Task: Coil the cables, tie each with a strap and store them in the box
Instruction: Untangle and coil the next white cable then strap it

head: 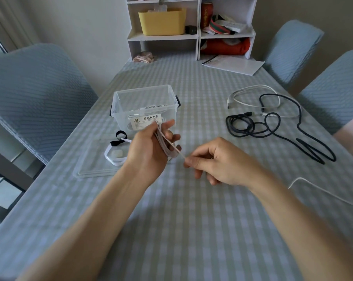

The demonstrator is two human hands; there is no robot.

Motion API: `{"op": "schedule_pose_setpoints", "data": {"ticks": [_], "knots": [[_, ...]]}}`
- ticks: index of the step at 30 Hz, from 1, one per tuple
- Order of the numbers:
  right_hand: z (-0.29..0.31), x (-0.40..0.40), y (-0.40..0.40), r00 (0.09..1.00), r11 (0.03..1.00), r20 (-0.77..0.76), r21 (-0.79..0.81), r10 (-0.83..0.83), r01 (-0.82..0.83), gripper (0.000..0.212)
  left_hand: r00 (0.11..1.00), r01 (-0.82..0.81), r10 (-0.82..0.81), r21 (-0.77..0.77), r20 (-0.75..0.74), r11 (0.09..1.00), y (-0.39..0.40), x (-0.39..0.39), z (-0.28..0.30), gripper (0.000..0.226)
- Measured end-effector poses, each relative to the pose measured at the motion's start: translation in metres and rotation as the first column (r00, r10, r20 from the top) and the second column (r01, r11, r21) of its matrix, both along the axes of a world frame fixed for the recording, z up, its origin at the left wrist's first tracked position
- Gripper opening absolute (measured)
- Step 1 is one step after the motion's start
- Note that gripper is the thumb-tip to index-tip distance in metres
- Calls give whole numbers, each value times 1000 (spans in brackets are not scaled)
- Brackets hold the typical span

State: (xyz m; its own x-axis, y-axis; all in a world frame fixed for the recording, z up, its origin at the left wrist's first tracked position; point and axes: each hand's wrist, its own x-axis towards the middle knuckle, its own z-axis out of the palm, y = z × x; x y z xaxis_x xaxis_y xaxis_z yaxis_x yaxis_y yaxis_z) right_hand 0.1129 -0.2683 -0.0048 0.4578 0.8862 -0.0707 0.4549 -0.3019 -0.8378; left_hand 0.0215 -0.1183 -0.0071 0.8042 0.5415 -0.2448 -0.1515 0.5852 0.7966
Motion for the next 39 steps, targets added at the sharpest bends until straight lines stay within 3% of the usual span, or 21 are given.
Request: {"op": "schedule_pose_setpoints", "data": {"ticks": [7, 11, 18, 21, 24, 27, 28, 31, 35, 39], "knots": [[-4, 10, 4, 985, 990, -111, -57, -135, 129, 39, 969, 26, 37, -250, 244, 968, 1, -8, 8, 36], [-2, 19, -2, 945, 987, -288, -53, -159, 150, 38, 955, 94, -41, -168, 294, 981, 1, -10, 9, 33], [-2, 36, -11, 898, 980, -394, -67, -196, 185, 38, 964, 90, -78, -33, 254, 995, 8, -15, 15, 38], [-6, 35, -10, 937, 982, -296, -53, -187, 179, 29, 975, 69, -59, -36, 213, 997, 9, -16, 15, 38], [-11, 25, -4, 976, 978, -70, -64, -204, 200, 22, 977, 105, -95, -44, 190, 994, 9, -18, 13, 35], [-20, 22, 4, 966, 968, 79, 67, -247, 242, 7, 967, 192, -188, -3, 173, 981, 6, -18, 13, 32], [-21, 22, 7, 970, 967, 53, 112, -238, 231, 5, 960, 229, -228, 12, 163, 973, 6, -19, 14, 32], [-24, 25, 12, 992, 975, -60, 187, -113, 123, 28, 926, 369, -371, 44, 67, 928, 6, -23, 19, 32], [-24, 25, 11, 984, 972, -167, 233, 60, -20, 46, 825, 565, -561, 77, -75, 821, 7, -28, 21, 36], [-20, 20, 13, 959, 964, -225, 237, 173, -119, 53, 740, 672, -670, 92, -60, 735, 8, -31, 18, 32]]}}
